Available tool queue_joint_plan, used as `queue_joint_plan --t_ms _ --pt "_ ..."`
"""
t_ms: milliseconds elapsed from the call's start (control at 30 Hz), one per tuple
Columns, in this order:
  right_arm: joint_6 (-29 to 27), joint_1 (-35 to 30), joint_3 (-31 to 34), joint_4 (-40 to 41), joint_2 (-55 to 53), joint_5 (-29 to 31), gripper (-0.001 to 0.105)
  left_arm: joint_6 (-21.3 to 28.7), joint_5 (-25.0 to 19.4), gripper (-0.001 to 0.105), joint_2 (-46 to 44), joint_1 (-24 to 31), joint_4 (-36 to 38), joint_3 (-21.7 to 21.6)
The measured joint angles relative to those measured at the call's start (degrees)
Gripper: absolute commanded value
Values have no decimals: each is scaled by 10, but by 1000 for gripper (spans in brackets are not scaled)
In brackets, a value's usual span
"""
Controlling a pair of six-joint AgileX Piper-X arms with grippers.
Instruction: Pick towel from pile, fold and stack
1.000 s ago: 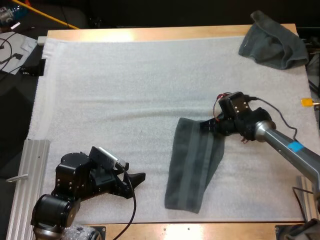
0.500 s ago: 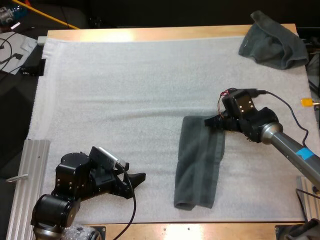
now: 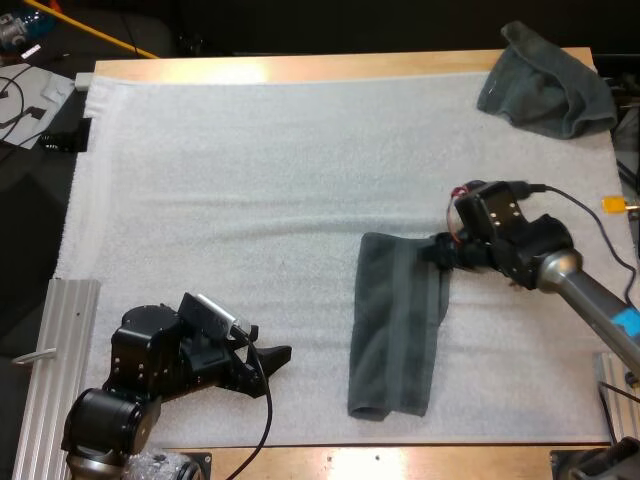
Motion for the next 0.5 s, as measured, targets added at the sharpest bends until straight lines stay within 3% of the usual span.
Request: queue_joint_plan --t_ms 233,500 --pt "-8 -1 -1 115 -63 -1 59 0 0 64 1 0 0 0" --pt "12 72 40 122 -109 -12 59 2 -3 64 1 0 14 0"
